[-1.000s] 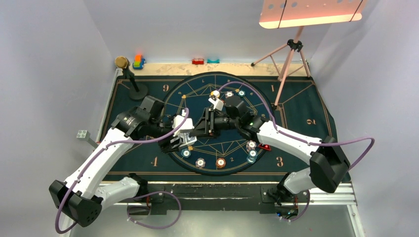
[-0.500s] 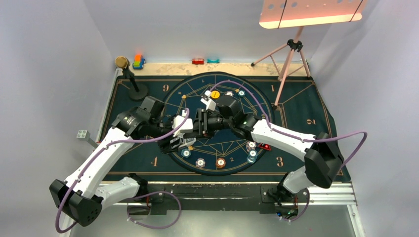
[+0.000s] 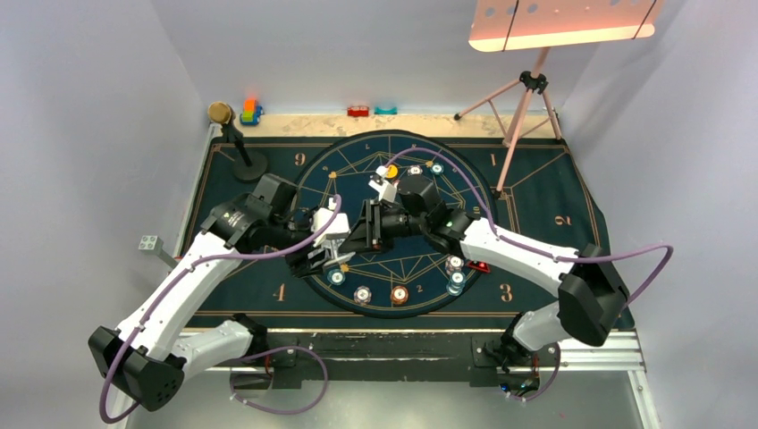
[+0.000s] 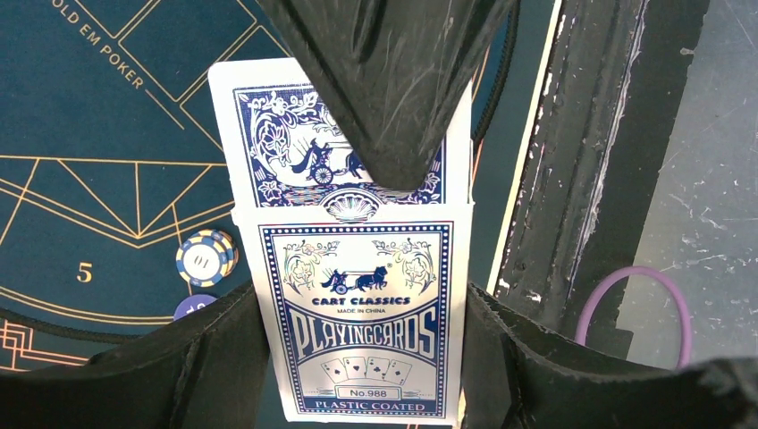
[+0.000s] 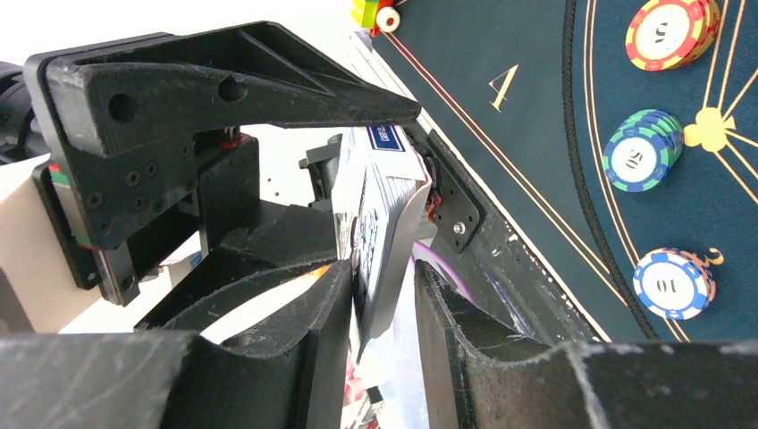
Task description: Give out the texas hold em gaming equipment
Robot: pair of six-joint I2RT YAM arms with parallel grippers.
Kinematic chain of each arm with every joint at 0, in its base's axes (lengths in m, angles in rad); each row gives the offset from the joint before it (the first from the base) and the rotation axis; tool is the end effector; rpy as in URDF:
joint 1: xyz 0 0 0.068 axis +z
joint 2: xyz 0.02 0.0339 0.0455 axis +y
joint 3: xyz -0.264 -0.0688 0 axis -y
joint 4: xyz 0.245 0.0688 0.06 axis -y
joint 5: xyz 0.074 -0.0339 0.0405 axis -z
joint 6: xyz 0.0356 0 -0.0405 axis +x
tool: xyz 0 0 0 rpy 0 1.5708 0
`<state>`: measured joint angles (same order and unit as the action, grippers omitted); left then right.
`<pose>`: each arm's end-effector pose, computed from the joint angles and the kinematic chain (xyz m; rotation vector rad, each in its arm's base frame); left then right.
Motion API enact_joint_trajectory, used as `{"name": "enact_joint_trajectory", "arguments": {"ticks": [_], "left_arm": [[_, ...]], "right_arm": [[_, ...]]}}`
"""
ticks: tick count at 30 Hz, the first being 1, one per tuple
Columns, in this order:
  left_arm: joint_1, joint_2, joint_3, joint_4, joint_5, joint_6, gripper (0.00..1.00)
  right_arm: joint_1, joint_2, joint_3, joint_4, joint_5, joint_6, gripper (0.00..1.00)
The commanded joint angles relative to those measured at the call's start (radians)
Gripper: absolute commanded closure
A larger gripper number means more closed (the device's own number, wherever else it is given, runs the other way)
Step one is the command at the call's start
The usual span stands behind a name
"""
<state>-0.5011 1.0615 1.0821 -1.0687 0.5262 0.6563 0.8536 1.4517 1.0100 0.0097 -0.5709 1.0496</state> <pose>0.1557 -0.1057 0.3182 1.5279 2.0073 -0.6235 0.2025 0.2615 0.2816 -0.2120 2.4114 1.6454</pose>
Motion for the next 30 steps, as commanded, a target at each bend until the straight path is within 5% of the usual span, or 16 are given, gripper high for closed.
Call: {"name": "enact_joint_trajectory", "arguments": {"ticks": [1, 30], "left_arm": [[-0.005, -0.035, 0.036, 0.030, 0.020, -0.020, 0.87], [-0.005, -0.053, 0.026, 0.023, 0.050, -0.020, 0.93]], "right_arm": [[-0.018, -0.060, -0.003, -0.057, 0.005, -0.057, 0.66], [-0.095, -0.163, 0.010, -0.201, 0.077, -0.136, 0.74]]}}
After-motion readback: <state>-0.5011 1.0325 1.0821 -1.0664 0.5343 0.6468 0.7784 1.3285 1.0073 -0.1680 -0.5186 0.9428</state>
